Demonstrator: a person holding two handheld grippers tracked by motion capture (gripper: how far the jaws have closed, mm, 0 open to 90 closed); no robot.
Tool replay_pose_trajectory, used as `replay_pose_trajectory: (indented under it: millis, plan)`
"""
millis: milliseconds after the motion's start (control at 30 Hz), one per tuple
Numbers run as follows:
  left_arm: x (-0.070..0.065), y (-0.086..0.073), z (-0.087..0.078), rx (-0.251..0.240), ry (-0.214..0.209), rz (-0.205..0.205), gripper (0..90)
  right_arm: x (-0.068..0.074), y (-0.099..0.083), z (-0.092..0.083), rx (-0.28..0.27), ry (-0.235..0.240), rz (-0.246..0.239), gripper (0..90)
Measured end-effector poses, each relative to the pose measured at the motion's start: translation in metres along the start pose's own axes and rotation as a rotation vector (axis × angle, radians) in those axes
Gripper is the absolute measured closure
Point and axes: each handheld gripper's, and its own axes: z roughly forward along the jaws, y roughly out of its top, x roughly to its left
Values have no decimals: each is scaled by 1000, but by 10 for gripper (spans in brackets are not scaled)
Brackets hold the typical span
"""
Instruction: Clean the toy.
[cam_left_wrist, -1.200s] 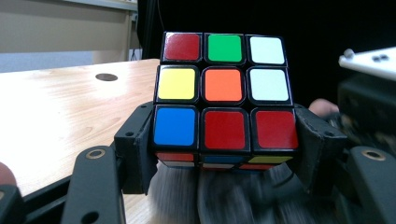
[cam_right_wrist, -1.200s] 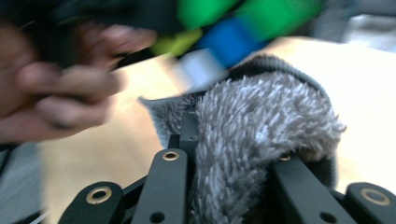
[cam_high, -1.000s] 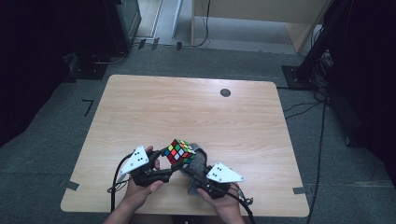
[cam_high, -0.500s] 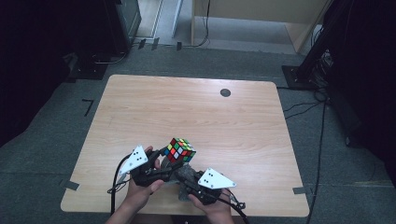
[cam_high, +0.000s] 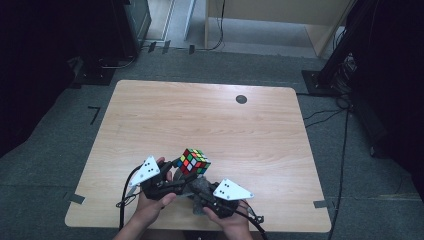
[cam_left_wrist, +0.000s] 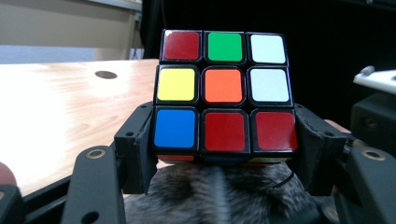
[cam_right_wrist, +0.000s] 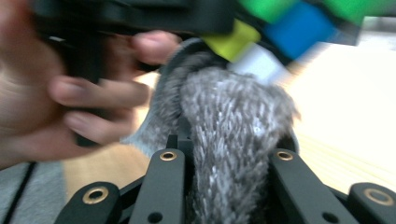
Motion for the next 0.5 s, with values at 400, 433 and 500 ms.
replay_pose_trajectory:
  millis: [400,433,500]
  plan:
    - [15,2,-5,16,52,-26,345,-55,0,-30,-4,-286,24,710]
    - [15,2,-5,17,53,-27,345,-58,0,-31,4,-304,24,664]
    - [16,2,-6,16,55,-30,345,-64,-1,-31,37,-323,33,563]
